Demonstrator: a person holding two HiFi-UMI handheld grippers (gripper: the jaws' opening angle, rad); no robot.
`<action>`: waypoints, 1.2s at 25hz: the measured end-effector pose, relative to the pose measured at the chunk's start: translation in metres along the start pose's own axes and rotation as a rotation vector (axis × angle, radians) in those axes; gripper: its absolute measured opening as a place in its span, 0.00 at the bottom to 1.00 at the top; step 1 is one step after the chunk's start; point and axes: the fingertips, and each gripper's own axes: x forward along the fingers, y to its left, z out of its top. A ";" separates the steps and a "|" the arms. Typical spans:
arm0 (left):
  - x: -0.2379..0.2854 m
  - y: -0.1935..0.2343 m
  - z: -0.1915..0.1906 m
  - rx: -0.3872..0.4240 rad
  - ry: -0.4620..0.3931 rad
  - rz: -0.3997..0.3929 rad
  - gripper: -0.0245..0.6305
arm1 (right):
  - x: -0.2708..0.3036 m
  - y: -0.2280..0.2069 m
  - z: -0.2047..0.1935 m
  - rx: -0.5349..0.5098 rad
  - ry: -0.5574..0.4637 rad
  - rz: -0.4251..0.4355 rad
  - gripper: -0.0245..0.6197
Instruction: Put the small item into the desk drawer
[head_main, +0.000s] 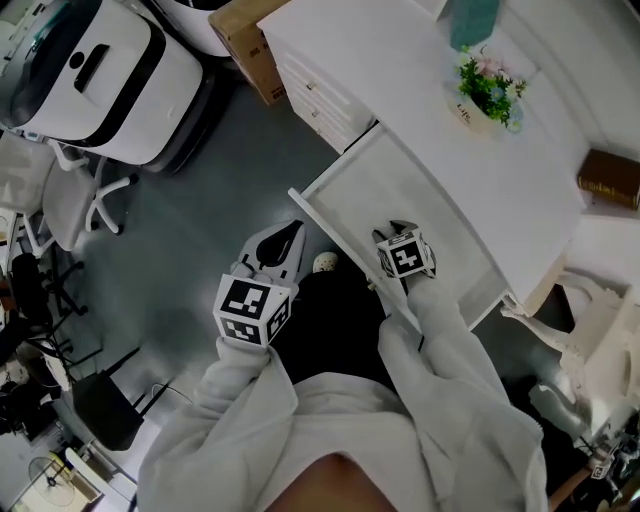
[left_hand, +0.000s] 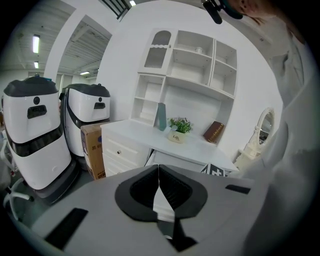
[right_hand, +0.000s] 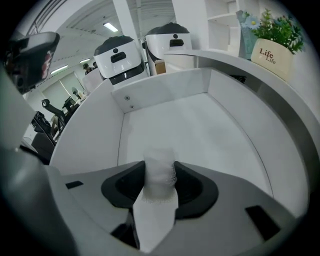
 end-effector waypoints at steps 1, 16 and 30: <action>0.000 0.000 -0.002 -0.001 0.003 0.005 0.07 | 0.001 -0.001 0.001 -0.009 0.003 -0.006 0.33; -0.001 0.002 -0.007 -0.008 0.020 0.039 0.07 | 0.011 0.006 -0.002 -0.009 0.023 0.007 0.41; 0.010 -0.022 0.010 0.060 -0.010 -0.070 0.07 | -0.045 -0.006 0.010 0.213 -0.128 0.053 0.53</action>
